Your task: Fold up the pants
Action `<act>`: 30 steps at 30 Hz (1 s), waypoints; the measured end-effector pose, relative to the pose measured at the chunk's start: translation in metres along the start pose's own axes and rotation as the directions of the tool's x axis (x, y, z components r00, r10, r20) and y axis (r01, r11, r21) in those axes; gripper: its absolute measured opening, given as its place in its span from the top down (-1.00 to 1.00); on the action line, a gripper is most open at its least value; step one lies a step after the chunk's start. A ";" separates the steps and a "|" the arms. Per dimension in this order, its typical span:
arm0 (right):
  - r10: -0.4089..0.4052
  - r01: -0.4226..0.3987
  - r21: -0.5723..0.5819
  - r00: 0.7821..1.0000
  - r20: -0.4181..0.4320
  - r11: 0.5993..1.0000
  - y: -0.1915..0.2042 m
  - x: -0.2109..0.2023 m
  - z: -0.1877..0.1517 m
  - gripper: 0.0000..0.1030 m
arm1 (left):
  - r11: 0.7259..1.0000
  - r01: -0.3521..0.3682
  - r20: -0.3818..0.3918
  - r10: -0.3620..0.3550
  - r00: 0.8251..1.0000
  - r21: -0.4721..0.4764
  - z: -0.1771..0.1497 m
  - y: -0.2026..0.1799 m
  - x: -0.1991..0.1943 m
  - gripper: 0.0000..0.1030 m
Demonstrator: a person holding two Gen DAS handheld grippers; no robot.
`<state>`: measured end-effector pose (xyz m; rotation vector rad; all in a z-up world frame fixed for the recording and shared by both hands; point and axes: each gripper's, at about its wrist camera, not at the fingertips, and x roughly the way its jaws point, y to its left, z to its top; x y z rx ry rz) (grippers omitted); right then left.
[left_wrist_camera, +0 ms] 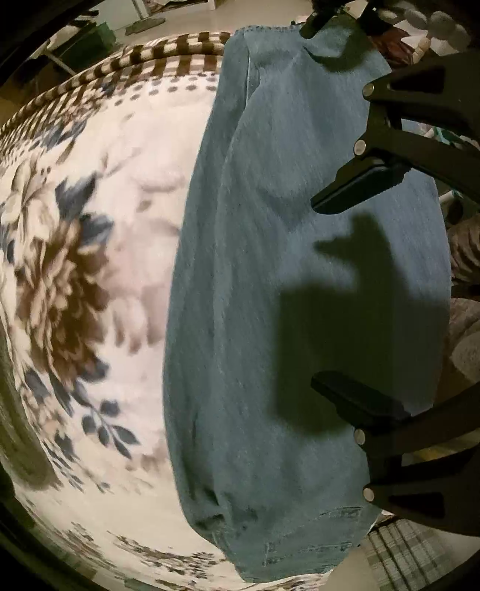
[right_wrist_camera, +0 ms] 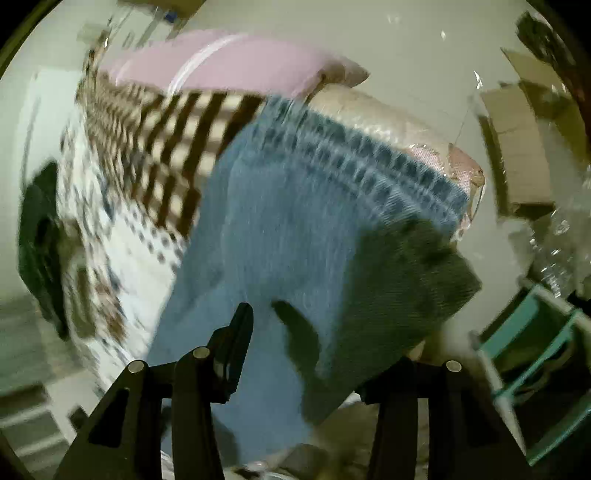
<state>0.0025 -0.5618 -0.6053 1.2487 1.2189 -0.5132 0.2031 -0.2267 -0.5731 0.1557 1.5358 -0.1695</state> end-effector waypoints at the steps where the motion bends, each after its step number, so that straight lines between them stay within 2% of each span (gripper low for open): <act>1: -0.001 0.001 0.000 1.000 0.009 1.000 0.000 0.001 0.003 -0.05 | 1.000 -0.001 0.002 0.001 1.000 0.007 0.002 -0.005 0.000 -0.68; 2: -0.019 0.020 -0.012 1.000 0.020 1.000 0.000 0.003 0.005 -0.05 | 1.000 0.000 0.002 0.000 1.000 0.010 0.001 -0.007 -0.001 -0.68; 3: -0.045 0.046 -0.027 0.998 0.032 0.999 0.002 0.005 0.007 0.21 | 1.000 0.006 0.004 -0.006 1.000 0.013 0.003 -0.010 -0.001 -0.68; 4: -0.079 0.081 -0.037 0.996 0.052 0.996 0.005 0.004 0.009 0.88 | 1.000 0.009 0.009 -0.009 1.000 0.015 0.005 -0.010 -0.002 -0.68; 6: -0.123 0.132 -0.082 0.987 0.102 0.988 0.021 0.000 0.010 0.92 | 1.000 0.010 0.016 -0.010 1.000 0.019 0.007 -0.014 -0.007 -0.68; 8: -0.073 0.103 -0.180 0.983 0.168 0.978 0.048 -0.023 0.000 0.92 | 1.000 0.016 0.030 -0.017 0.999 0.015 0.010 -0.016 -0.015 -0.68; 9: -0.038 0.076 -0.205 0.983 0.182 0.976 0.057 -0.033 -0.004 0.92 | 1.000 0.015 0.040 -0.015 0.999 0.011 0.009 -0.014 -0.021 -0.68; 11: 0.086 -0.025 -0.272 0.973 0.215 0.962 0.081 -0.065 -0.016 0.93 | 1.000 0.029 0.045 -0.029 0.999 -0.010 0.012 -0.008 -0.029 -0.68; 14: 0.258 -0.145 -0.388 0.931 0.257 0.910 0.111 -0.113 -0.032 0.93 | 0.997 0.053 0.074 -0.049 0.996 -0.052 0.013 0.002 -0.044 -0.68; 16: 0.328 -0.172 -0.457 0.900 0.287 0.872 0.117 -0.136 -0.035 0.93 | 0.996 0.058 0.090 -0.052 0.995 -0.065 0.013 0.002 -0.049 -0.68; 17: 0.328 -0.144 -0.491 0.891 0.313 0.859 0.118 -0.139 -0.036 0.93 | 0.996 0.056 0.095 -0.050 0.994 -0.065 0.013 0.002 -0.048 -0.68; 18: 0.311 -0.113 -0.504 0.892 0.327 0.856 0.117 -0.135 -0.034 0.93 | 0.997 0.050 0.098 -0.044 0.994 -0.063 0.011 -0.001 -0.045 -0.68; 21: 0.195 -0.015 -0.468 0.921 0.338 0.884 0.087 -0.099 -0.013 0.93 | 0.998 0.032 0.082 -0.028 0.996 -0.048 0.003 -0.006 -0.038 -0.68; 24: 0.074 0.053 -0.415 0.956 0.283 0.908 0.051 -0.049 0.004 0.92 | 1.000 0.003 0.075 -0.002 0.997 -0.020 -0.003 -0.013 -0.024 -0.68; 26: 0.020 0.074 -0.373 0.970 0.241 0.925 0.029 -0.022 0.012 0.82 | 1.000 -0.011 0.059 0.011 0.998 -0.004 -0.007 -0.017 -0.015 -0.68; 27: -0.005 0.077 -0.345 0.979 0.206 0.935 0.019 -0.012 0.016 0.60 | 1.000 -0.008 0.054 0.009 0.999 -0.003 -0.009 -0.018 -0.013 -0.68; 28: -0.017 0.072 -0.316 0.985 0.172 0.946 0.008 -0.003 0.020 0.13 | 1.000 -0.003 0.045 0.003 0.999 -0.006 -0.012 -0.018 -0.011 -0.68; 30: -0.033 0.077 -0.261 0.985 0.170 0.962 -0.008 -0.003 0.018 -0.33 | 1.000 0.001 0.043 0.000 0.999 -0.007 -0.016 -0.017 -0.011 -0.68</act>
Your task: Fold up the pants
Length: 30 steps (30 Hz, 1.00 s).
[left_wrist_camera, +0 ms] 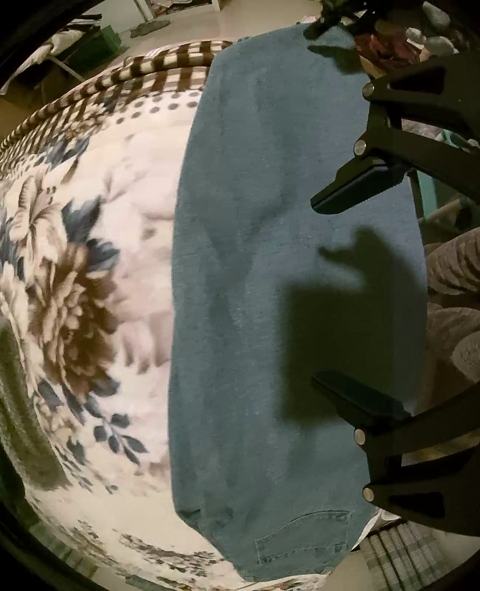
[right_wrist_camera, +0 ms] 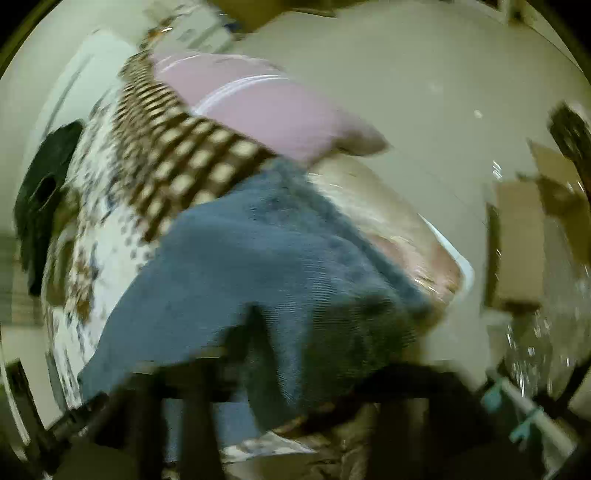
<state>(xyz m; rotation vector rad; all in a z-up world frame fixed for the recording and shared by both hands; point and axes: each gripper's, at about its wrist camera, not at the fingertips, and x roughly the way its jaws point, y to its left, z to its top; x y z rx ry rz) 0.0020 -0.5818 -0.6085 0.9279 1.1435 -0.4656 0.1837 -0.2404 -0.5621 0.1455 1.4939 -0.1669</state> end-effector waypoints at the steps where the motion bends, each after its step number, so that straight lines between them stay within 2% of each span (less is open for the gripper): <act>1: 0.011 -0.012 0.017 1.000 0.013 1.000 -0.006 -0.009 -0.005 -0.39 | 1.000 0.001 0.001 -0.001 1.000 -0.002 -0.002 0.001 -0.001 -0.68; 5: -0.081 0.083 -0.049 0.996 0.047 0.995 0.003 -0.038 -0.013 -0.47 | 0.999 0.015 -0.005 -0.015 1.000 -0.030 -0.011 0.012 -0.013 -0.68; 10: -0.095 0.100 -0.075 0.993 0.069 0.992 0.022 -0.061 0.005 -0.48 | 0.995 0.025 0.000 -0.025 1.000 -0.093 -0.015 0.033 -0.034 -0.68; 14: -0.092 0.099 -0.112 0.993 0.067 0.989 0.045 -0.047 0.030 -0.42 | 0.992 0.032 0.017 -0.030 0.999 -0.124 -0.008 0.033 -0.029 -0.68; 18: -0.157 0.159 -0.159 0.987 0.023 0.974 0.066 -0.010 0.053 -0.03 | 0.993 0.024 0.010 -0.023 1.000 -0.115 0.005 0.017 -0.011 -0.68; 21: -0.217 0.212 -0.126 0.976 -0.029 0.969 0.063 0.020 0.071 0.00 | 0.995 0.024 0.004 -0.024 1.000 -0.098 0.016 -0.001 0.001 -0.68; 23: -0.226 0.217 -0.096 0.969 -0.098 0.972 0.055 0.043 0.081 0.03 | 0.997 0.024 0.004 -0.023 1.000 -0.079 0.021 -0.011 0.004 -0.68; 24: -0.220 0.211 -0.092 0.970 -0.103 0.973 0.054 0.047 0.084 0.44 | 0.997 0.022 0.006 -0.022 1.000 -0.070 0.022 -0.014 0.006 -0.68; 25: -0.224 0.214 -0.108 0.971 -0.084 0.971 0.056 0.048 0.085 0.66 | 0.998 0.023 0.008 -0.023 1.000 -0.056 0.024 -0.019 0.005 -0.68; 28: -0.270 0.277 -0.213 0.961 0.061 0.937 0.076 0.028 0.081 0.68 | 0.999 0.037 0.020 -0.037 0.999 -0.029 0.027 -0.029 -0.002 -0.68; 30: -0.253 0.291 -0.254 0.952 0.172 0.922 0.089 0.001 0.077 0.69 | 0.999 0.038 0.029 -0.038 0.999 -0.008 0.028 -0.035 -0.007 -0.68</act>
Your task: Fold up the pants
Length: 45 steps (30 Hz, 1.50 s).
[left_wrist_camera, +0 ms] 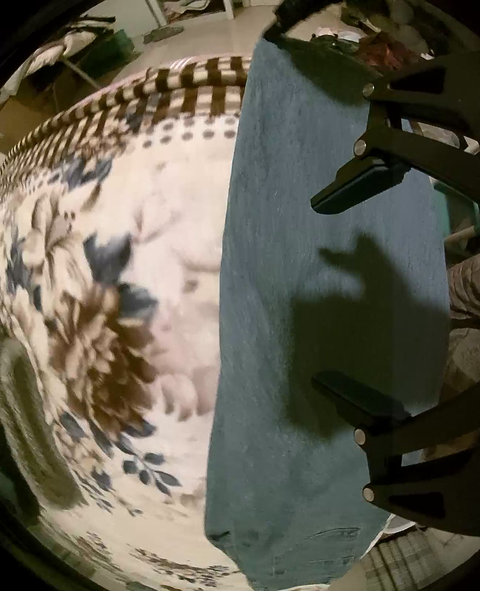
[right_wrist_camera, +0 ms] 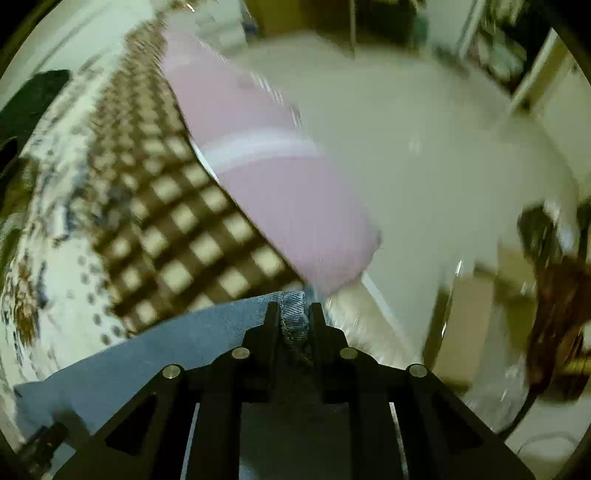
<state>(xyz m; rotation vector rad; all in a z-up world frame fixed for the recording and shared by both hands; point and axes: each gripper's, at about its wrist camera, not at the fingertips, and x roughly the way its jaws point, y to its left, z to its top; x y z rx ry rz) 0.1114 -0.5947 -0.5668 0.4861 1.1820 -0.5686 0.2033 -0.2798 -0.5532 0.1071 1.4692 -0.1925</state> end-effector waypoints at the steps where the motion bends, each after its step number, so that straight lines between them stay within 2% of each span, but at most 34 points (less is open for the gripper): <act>1: 0.000 0.000 -0.002 1.000 0.030 1.000 0.000 -0.009 0.001 0.69 | 1.000 -0.004 0.003 0.004 1.000 0.010 0.000 -0.002 -0.001 -0.68; 3: -0.009 0.011 -0.024 0.998 0.057 1.000 0.003 -0.015 0.003 0.68 | 1.000 -0.013 -0.002 0.013 1.000 0.021 0.001 -0.003 -0.001 -0.68; 5: -0.050 0.049 -0.092 0.999 -0.009 0.995 0.011 0.002 0.006 0.27 | 1.000 -0.003 -0.016 0.003 1.000 0.014 0.005 -0.003 0.002 -0.68; 6: -0.050 0.041 -0.106 0.995 -0.088 0.993 0.015 0.015 0.008 0.00 | 1.000 -0.002 -0.017 0.002 1.000 0.011 0.004 -0.002 0.002 -0.68; 8: 0.049 -0.058 -0.076 0.992 -0.115 0.995 0.020 0.012 0.010 -0.02 | 1.000 -0.002 -0.005 0.002 1.000 -0.002 -0.004 0.011 -0.004 -0.68; 11: 0.155 -0.174 -0.149 0.979 -0.134 0.973 0.057 -0.017 0.005 -0.07 | 0.998 -0.007 0.016 0.008 1.000 -0.063 -0.006 0.057 -0.019 -0.68; 13: 0.236 -0.274 -0.204 0.952 -0.194 0.940 0.101 -0.038 -0.008 -0.07 | 0.993 -0.027 0.021 0.029 0.999 -0.114 -0.006 0.096 -0.027 -0.68; 15: 0.315 -0.385 -0.243 0.906 -0.283 0.890 0.151 -0.052 -0.027 -0.07 | 0.980 -0.065 0.030 0.072 0.997 -0.186 -0.006 0.148 -0.035 -0.68; 16: 0.360 -0.452 -0.247 0.869 -0.341 0.857 0.182 -0.058 -0.040 -0.07 | 0.972 -0.088 0.029 0.096 0.995 -0.217 -0.005 0.174 -0.037 -0.68; 17: 0.406 -0.522 -0.236 0.820 -0.403 0.820 0.213 -0.060 -0.052 -0.07 | 0.965 -0.104 0.028 0.114 0.993 -0.239 -0.006 0.191 -0.036 -0.68; 18: 0.434 -0.569 -0.223 0.780 -0.451 0.791 0.241 -0.062 -0.064 -0.07 | 0.950 -0.132 0.025 0.145 0.989 -0.281 -0.006 0.221 -0.039 -0.68; 20: 0.472 -0.656 -0.186 0.684 -0.556 0.732 0.307 -0.055 -0.090 -0.07 | 0.923 -0.161 0.016 0.178 0.984 -0.348 -0.006 0.265 -0.039 -0.68; 22: 0.468 -0.698 -0.203 0.639 -0.611 0.687 0.366 -0.050 -0.112 -0.07 | 0.897 -0.195 -0.015 0.206 0.978 -0.397 -0.006 0.315 -0.033 -0.68; 25: 0.405 -0.705 -0.291 0.641 -0.652 0.646 0.447 -0.034 -0.139 -0.07 | 0.876 -0.214 -0.048 0.214 0.976 -0.431 0.003 0.365 -0.016 -0.68; 26: 0.381 -0.708 -0.301 0.631 -0.676 0.639 0.469 -0.024 -0.146 -0.07 | 0.876 -0.213 -0.051 0.212 0.976 -0.433 0.002 0.377 -0.015 -0.68; 28: 0.307 -0.691 -0.339 0.632 -0.712 0.638 0.509 -0.003 -0.162 -0.07 | 0.879 -0.206 -0.056 0.202 0.978 -0.430 0.009 0.398 -0.006 -0.68; 29: 0.249 -0.669 -0.380 0.647 -0.721 0.639 0.524 0.008 -0.171 -0.07 | 0.882 -0.198 -0.057 0.192 0.980 -0.428 0.011 0.406 -0.002 -0.68; 30: 0.214 -0.652 -0.403 0.657 -0.723 0.642 0.533 0.016 -0.174 -0.07 | 0.884 -0.190 -0.055 0.184 0.981 -0.427 0.012 0.406 -0.002 -0.68; 32: 0.152 -0.649 -0.438 0.649 -0.746 0.623 0.543 0.022 -0.185 -0.05 | 0.893 -0.166 -0.051 0.159 0.986 -0.419 0.014 0.409 0.000 -0.68; 35: 0.081 -0.669 -0.507 0.643 -0.761 0.543 0.545 0.012 -0.199 0.14 | 0.906 -0.123 -0.040 0.117 0.992 -0.406 0.017 0.410 0.003 -0.68; 36: 0.065 -0.671 -0.517 0.641 -0.765 0.532 0.544 0.011 -0.202 0.21 | 0.909 -0.115 -0.039 0.109 0.993 -0.400 0.018 0.409 0.005 -0.68; 37: 0.060 -0.666 -0.524 0.646 -0.761 0.530 0.544 0.010 -0.203 0.36 | 0.913 -0.107 -0.039 0.100 0.994 -0.395 0.019 0.408 0.006 -0.68; 38: 0.061 -0.652 -0.533 0.662 -0.747 0.540 0.543 0.010 -0.201 0.51 | 0.915 -0.100 -0.041 0.091 0.995 -0.392 0.020 0.409 0.008 -0.68; 39: 0.071 -0.641 -0.533 0.673 -0.736 0.553 0.541 0.010 -0.198 0.78 | 0.916 -0.093 -0.041 0.084 0.996 -0.391 0.020 0.408 0.009 -0.68; 40: 0.097 -0.636 -0.517 0.679 -0.728 0.573 0.538 0.008 -0.193 0.84 | 0.917 -0.087 -0.039 0.078 0.996 -0.389 0.020 0.408 0.009 -0.68; 42: 0.162 -0.624 -0.504 0.709 -0.686 0.597 0.538 -0.003 -0.182 0.89 | 0.920 -0.084 -0.028 0.079 0.996 -0.383 0.020 0.409 0.006 -0.68; 44: 0.241 -0.628 -0.454 0.716 -0.655 0.632 0.530 -0.018 -0.165 0.96 | 0.923 -0.078 -0.014 0.078 0.997 -0.376 0.021 0.405 0.002 -0.68; 45: 0.261 -0.615 -0.447 0.733 -0.628 0.649 0.523 -0.023 -0.158 0.96 | 0.925 -0.082 -0.015 0.082 0.997 -0.372 0.021 0.405 0.003 -0.68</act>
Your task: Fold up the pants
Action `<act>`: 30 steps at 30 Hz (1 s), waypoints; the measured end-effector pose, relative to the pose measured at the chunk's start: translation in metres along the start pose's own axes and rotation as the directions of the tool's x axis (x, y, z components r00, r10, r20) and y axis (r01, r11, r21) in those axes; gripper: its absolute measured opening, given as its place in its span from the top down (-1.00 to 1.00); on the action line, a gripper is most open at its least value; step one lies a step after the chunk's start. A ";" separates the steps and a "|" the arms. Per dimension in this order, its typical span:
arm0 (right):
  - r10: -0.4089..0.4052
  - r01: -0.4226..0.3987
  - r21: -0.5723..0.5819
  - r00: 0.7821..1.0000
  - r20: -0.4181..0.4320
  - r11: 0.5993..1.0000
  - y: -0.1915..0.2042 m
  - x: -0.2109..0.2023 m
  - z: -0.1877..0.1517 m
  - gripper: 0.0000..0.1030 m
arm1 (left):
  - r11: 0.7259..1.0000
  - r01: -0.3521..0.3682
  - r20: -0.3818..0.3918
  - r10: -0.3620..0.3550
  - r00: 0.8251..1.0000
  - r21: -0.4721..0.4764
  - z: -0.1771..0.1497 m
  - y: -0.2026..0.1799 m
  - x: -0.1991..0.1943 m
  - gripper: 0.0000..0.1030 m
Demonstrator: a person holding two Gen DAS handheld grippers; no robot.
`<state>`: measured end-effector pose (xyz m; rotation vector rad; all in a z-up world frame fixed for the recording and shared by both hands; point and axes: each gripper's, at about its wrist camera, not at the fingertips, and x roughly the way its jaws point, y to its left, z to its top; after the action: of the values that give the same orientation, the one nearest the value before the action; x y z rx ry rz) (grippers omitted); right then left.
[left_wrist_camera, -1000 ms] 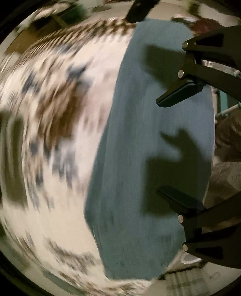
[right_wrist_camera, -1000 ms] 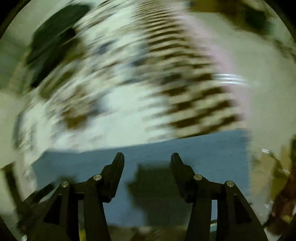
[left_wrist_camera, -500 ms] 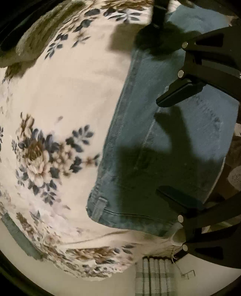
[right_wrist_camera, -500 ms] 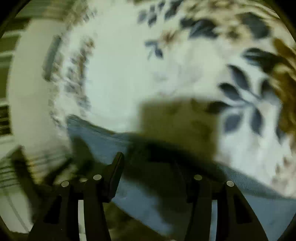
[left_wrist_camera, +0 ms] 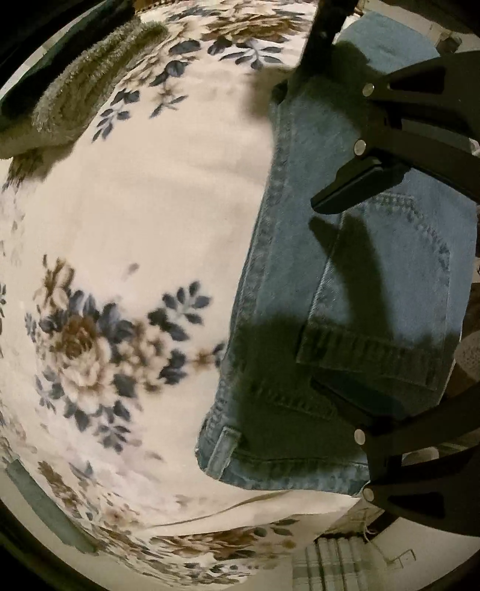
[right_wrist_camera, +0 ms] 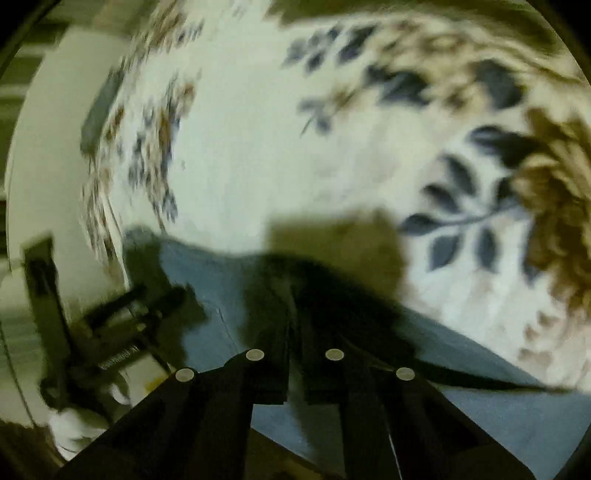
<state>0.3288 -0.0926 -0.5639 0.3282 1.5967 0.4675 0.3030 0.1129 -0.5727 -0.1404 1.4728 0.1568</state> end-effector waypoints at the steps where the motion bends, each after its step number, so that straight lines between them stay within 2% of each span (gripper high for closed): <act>1: -0.013 0.013 0.009 1.000 -0.015 1.000 -0.008 0.000 -0.001 0.96 | 1.000 -0.001 -0.002 0.001 1.000 0.000 0.000 0.000 0.001 -0.68; 3: -0.002 0.004 0.036 0.999 -0.054 0.999 -0.014 0.009 -0.004 0.94 | 1.000 0.004 -0.019 -0.005 1.000 -0.004 0.000 0.002 0.006 -0.68; 5: 0.024 -0.021 0.048 0.998 -0.066 0.999 -0.010 0.013 -0.001 0.77 | 1.000 0.006 -0.016 -0.006 1.000 -0.006 0.003 0.005 0.007 -0.68; 7: 0.082 -0.074 0.097 0.993 -0.082 0.992 -0.007 0.018 0.006 0.02 | 1.000 -0.003 -0.006 0.003 1.000 -0.002 0.005 0.011 0.009 -0.68; 9: 0.119 -0.110 0.157 0.992 -0.049 0.981 -0.007 0.025 0.012 -0.13 | 1.000 -0.001 -0.010 0.001 1.000 -0.007 0.006 0.009 0.011 -0.68; 11: 0.117 -0.104 0.180 0.991 -0.063 0.978 -0.006 0.036 0.019 -0.13 | 1.000 -0.001 -0.015 0.001 1.000 -0.008 0.005 0.006 0.012 -0.68; 12: 0.093 -0.074 0.172 0.990 -0.105 0.982 -0.005 0.046 0.021 -0.04 | 1.000 -0.003 -0.016 0.003 1.000 -0.007 0.003 0.005 0.012 -0.68; 13: 0.064 -0.041 0.142 0.985 -0.159 0.989 -0.002 0.056 0.019 0.49 | 1.000 -0.003 -0.016 0.003 1.000 -0.003 0.002 0.005 0.012 -0.68; 14: 0.017 0.002 0.098 0.980 -0.197 0.995 0.005 0.066 0.017 0.73 | 1.000 -0.004 -0.014 0.004 1.000 0.000 -0.001 0.005 0.014 -0.68; 17: -0.099 0.102 0.014 0.986 -0.132 0.995 0.026 0.061 0.017 0.82 | 1.000 -0.001 -0.005 0.001 1.000 0.006 -0.007 0.008 0.011 -0.68; 18: -0.112 0.115 0.026 0.989 -0.100 0.993 0.029 0.053 0.018 0.84 | 1.000 0.000 -0.003 0.000 1.000 0.004 -0.009 0.010 0.010 -0.68; 21: -0.115 0.117 0.096 0.993 -0.024 0.988 0.023 0.038 0.024 0.85 | 1.000 -0.004 -0.002 0.004 1.000 -0.007 -0.014 0.016 0.008 -0.68; 24: -0.096 0.102 0.115 0.994 -0.056 0.988 0.015 0.051 0.027 0.81 | 1.000 -0.004 -0.008 0.004 1.000 -0.024 -0.019 0.027 0.008 -0.68; 26: -0.096 0.101 0.102 0.994 -0.060 0.990 0.015 0.049 0.026 0.51 | 0.999 -0.002 -0.007 0.002 1.000 -0.034 -0.027 0.037 0.003 -0.68; 27: -0.105 0.111 0.092 0.992 -0.065 0.990 0.018 0.046 0.023 0.02 | 0.999 0.002 -0.007 -0.003 1.000 -0.050 -0.032 0.045 -0.002 -0.68; 28: -0.115 0.119 0.093 0.992 -0.051 0.989 0.021 0.039 0.016 -0.27 | 0.998 0.009 -0.006 -0.009 1.000 -0.061 -0.037 0.053 -0.006 -0.68; 30: -0.134 0.135 0.098 0.991 -0.015 0.986 0.030 0.024 -0.001 -0.31 | 0.996 0.006 -0.013 -0.007 1.000 -0.084 -0.047 0.069 -0.014 -0.68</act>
<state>0.3236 -0.0547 -0.5703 0.2910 1.6414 0.2871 0.2427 0.1714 -0.5628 -0.2145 1.4795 0.2123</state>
